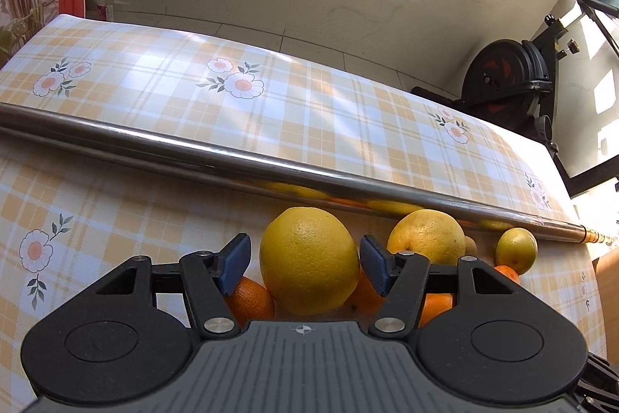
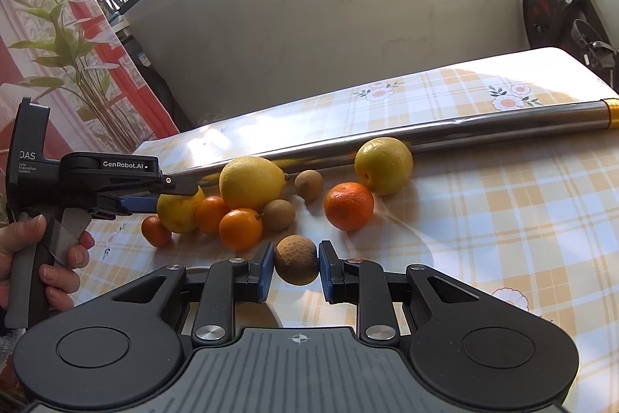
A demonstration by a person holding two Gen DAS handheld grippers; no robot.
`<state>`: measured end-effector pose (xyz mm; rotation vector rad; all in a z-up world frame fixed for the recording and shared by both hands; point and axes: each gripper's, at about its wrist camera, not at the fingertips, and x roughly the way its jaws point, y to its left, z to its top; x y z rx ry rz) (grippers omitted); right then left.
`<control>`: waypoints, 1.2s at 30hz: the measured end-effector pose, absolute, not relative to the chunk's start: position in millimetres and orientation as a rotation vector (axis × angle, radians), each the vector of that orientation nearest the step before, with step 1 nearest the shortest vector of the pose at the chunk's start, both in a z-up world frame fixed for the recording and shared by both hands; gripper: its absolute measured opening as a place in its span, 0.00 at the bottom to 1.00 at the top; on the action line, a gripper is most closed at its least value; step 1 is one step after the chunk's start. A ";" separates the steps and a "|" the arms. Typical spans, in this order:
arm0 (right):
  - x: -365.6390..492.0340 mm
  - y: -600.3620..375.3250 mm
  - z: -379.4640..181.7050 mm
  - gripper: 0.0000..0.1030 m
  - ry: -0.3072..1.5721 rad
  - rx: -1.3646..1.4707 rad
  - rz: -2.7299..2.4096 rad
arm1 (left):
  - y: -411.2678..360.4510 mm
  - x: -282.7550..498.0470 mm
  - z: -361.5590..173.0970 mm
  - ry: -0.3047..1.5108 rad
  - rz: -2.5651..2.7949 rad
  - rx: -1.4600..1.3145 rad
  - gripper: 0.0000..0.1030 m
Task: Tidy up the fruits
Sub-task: 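Close the left gripper on the large yellow grapefruit while the right gripper holds the kiwi, then carry the grapefruit toward the plate while the right gripper drops the kiwi onto the plate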
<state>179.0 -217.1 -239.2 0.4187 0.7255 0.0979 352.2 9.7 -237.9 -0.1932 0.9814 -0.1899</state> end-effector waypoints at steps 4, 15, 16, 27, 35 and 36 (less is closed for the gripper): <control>179.8 -216.9 -241.0 0.22 0.728 0.424 0.100 | 7.9 356.9 -244.3 0.984 -0.190 -0.199 0.58; 172.7 -216.9 -239.8 0.22 0.721 0.430 0.101 | -4.3 336.9 -230.6 0.911 -0.220 -0.090 0.57; 171.9 -216.9 -239.1 0.22 0.719 0.430 0.101 | -5.1 333.1 -226.3 0.898 -0.226 -0.082 0.57; 152.4 -207.8 -229.0 0.22 0.715 0.417 0.128 | -5.1 275.9 -191.4 0.822 -0.320 -0.018 0.57; 141.1 -196.8 -228.8 0.22 0.739 0.386 0.163 | -5.3 228.0 -195.7 0.843 -0.406 0.041 0.57; 140.1 -194.6 -228.9 0.22 0.744 0.380 0.167 | -5.8 225.7 -196.7 0.845 -0.412 0.041 0.57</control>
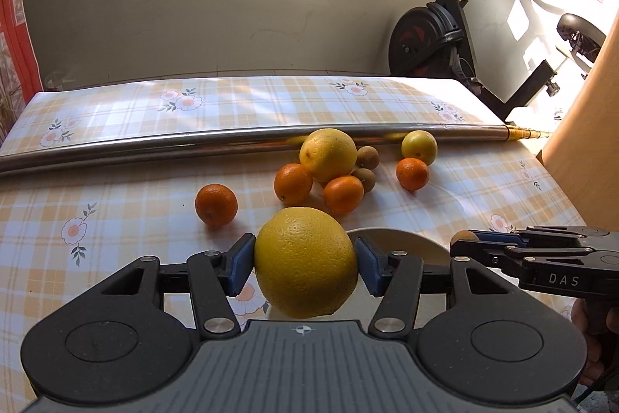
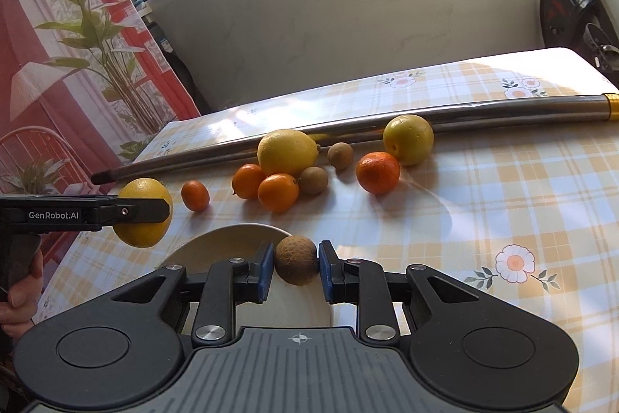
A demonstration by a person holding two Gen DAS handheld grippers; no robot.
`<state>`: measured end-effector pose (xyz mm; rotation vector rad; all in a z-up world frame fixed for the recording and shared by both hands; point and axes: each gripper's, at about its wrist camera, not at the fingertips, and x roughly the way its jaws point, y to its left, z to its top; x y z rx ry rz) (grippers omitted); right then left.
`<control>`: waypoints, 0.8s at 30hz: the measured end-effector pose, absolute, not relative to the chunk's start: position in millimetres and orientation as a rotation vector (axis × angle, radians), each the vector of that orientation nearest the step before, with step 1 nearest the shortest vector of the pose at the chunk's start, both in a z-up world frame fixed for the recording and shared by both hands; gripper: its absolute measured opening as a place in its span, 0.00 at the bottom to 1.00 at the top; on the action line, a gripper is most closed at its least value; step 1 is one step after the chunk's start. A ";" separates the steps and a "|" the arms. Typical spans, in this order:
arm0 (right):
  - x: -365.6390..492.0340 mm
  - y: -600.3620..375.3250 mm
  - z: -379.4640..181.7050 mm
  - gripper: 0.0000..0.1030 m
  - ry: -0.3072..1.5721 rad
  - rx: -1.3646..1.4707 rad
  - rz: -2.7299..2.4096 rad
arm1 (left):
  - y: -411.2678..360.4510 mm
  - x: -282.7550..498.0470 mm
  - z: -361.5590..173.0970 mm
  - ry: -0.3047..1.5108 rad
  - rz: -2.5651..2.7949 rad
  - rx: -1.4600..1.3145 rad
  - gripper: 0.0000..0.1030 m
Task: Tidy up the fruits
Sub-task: 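Carry the grapefruit toward the plate while the right gripper drops the kiwi onto the plate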
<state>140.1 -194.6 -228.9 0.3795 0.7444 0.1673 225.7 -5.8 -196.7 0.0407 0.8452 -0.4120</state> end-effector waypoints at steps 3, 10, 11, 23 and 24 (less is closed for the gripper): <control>136.5 -187.7 -229.5 0.22 0.761 0.361 0.177 | -8.2 220.7 -204.3 0.863 -0.415 0.036 0.57; 125.9 -176.8 -233.8 0.22 0.794 0.335 0.191 | -10.0 217.5 -222.9 0.897 -0.416 0.042 0.57; 124.4 -176.1 -234.6 0.22 0.799 0.333 0.191 | -10.5 216.8 -224.7 0.902 -0.417 0.046 0.57; 107.8 -171.0 -235.9 0.22 0.831 0.305 0.191 | -11.1 202.2 -234.8 0.929 -0.426 0.057 0.57; 106.7 -170.3 -236.2 0.22 0.835 0.302 0.190 | -11.3 200.4 -235.3 0.933 -0.427 0.059 0.57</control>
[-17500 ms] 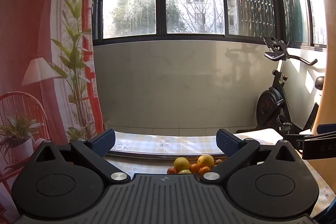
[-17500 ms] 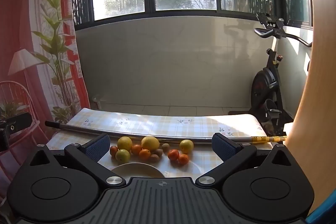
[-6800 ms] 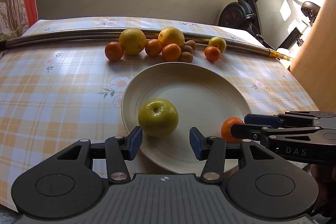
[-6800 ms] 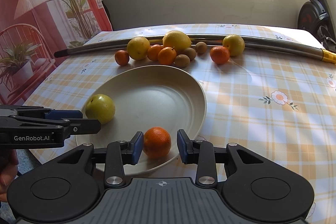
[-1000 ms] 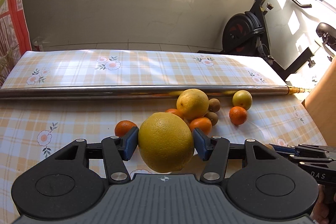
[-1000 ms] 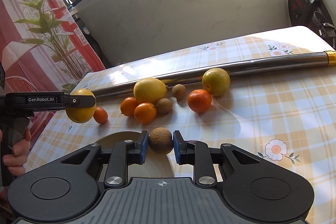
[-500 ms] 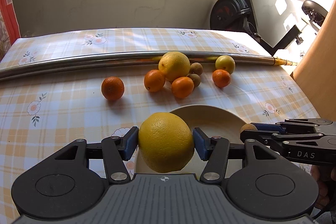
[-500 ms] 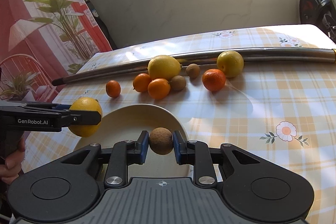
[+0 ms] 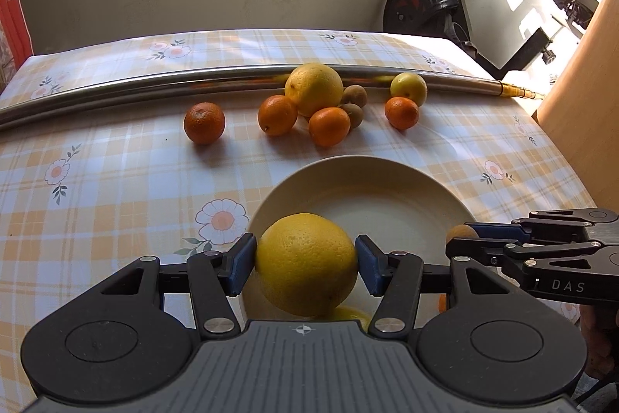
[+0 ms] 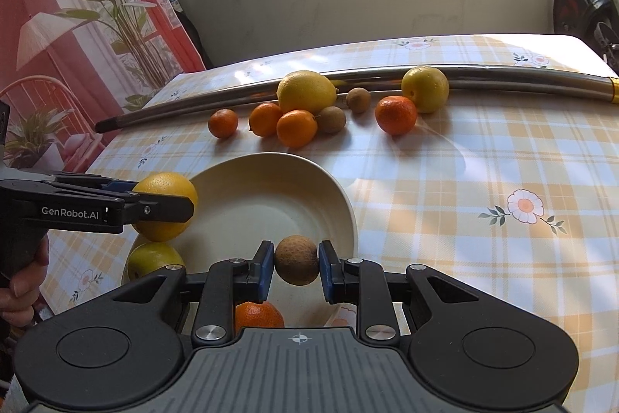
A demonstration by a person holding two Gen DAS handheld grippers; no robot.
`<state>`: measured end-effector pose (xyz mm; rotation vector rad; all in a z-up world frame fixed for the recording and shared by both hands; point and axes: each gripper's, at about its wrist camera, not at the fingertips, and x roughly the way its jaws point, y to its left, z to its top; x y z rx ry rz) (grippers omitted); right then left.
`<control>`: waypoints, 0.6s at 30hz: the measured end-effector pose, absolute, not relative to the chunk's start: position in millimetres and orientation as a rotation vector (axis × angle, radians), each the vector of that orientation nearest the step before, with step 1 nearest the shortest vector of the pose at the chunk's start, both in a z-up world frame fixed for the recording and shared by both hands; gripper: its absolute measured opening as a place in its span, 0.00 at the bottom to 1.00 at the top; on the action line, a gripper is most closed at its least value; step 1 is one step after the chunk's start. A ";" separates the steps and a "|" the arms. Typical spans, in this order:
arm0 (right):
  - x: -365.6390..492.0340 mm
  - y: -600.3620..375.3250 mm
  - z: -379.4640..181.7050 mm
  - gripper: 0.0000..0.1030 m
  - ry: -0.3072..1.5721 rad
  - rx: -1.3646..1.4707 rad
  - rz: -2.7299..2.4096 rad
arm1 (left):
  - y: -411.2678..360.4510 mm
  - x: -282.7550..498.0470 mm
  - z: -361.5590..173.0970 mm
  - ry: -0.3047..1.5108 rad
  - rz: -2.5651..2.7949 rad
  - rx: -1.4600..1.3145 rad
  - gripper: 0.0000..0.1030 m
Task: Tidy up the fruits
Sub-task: 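Carry the grapefruit toward the plate while the right gripper drops the kiwi onto the plate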
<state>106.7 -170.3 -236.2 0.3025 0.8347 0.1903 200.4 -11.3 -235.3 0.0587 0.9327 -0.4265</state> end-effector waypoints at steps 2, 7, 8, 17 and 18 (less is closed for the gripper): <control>104.5 -169.4 -236.9 0.22 0.841 0.300 0.188 | -8.9 195.7 -235.9 0.940 -0.425 0.059 0.57; 99.8 -164.2 -238.9 0.22 0.860 0.287 0.186 | -4.4 187.8 -237.4 0.941 -0.417 0.061 0.57; 99.0 -163.2 -238.3 0.22 0.859 0.288 0.188 | -3.9 186.3 -237.7 0.942 -0.414 0.063 0.57; 94.2 -159.1 -234.4 0.22 0.867 0.298 0.206 | -3.2 176.7 -238.1 0.948 -0.413 0.068 0.57; 93.1 -158.0 -233.2 0.22 0.868 0.295 0.206 | -3.5 176.0 -238.0 0.949 -0.414 0.073 0.57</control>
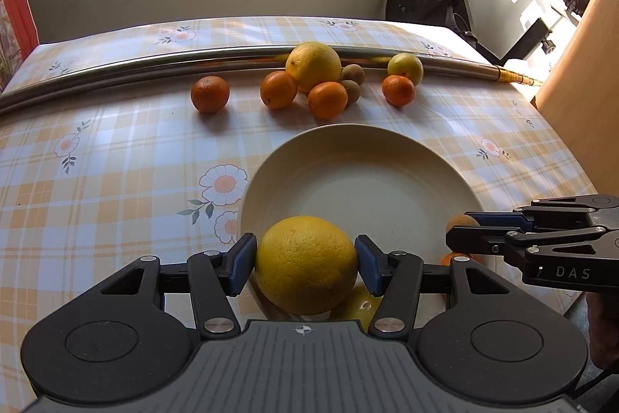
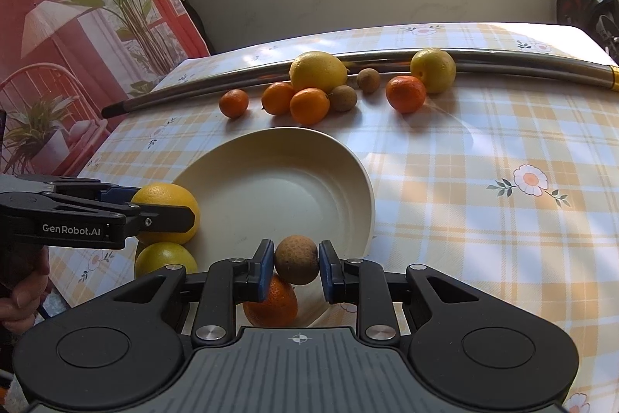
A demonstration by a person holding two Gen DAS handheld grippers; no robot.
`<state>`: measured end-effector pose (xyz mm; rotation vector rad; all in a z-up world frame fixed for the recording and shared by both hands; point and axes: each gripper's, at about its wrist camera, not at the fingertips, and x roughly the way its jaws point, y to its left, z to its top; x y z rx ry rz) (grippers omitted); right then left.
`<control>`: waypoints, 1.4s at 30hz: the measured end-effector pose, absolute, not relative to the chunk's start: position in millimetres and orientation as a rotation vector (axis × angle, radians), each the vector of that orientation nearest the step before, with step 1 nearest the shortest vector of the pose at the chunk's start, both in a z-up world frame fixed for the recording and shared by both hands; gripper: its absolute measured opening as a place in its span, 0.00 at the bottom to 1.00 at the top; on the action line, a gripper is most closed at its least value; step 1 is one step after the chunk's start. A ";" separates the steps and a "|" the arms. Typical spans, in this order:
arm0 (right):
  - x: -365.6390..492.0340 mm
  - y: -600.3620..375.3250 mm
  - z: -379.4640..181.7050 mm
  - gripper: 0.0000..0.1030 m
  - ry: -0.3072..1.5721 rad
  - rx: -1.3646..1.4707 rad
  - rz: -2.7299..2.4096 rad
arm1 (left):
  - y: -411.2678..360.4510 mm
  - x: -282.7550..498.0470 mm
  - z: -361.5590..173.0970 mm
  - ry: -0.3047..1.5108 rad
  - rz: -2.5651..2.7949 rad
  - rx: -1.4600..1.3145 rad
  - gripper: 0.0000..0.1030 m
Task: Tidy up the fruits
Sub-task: 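Carry the grapefruit toward the plate while the right gripper drops the kiwi onto the plate, then lower the grapefruit onto the plate rim and open the left gripper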
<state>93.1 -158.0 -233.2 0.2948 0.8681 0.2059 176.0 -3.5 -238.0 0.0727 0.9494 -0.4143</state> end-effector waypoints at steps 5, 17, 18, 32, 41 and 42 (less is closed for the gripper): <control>89.3 -156.6 -230.3 0.22 0.871 0.289 0.206 | -2.0 170.8 -236.8 0.966 -0.425 0.072 0.57; 90.9 -158.7 -230.9 0.23 0.877 0.295 0.196 | 2.6 165.1 -232.1 0.955 -0.428 0.046 0.57; 90.6 -158.6 -230.9 0.23 0.877 0.295 0.195 | 2.9 164.9 -231.3 0.952 -0.428 0.045 0.57; 87.2 -164.7 -229.5 0.24 0.863 0.303 0.164 | 7.7 164.3 -222.2 0.916 -0.411 0.022 0.57; 86.0 -173.6 -221.6 0.25 0.813 0.318 0.147 | 17.4 169.1 -201.8 0.846 -0.377 -0.022 0.57; 86.3 -175.6 -221.0 0.25 0.807 0.321 0.144 | 18.9 170.2 -199.7 0.840 -0.371 -0.027 0.57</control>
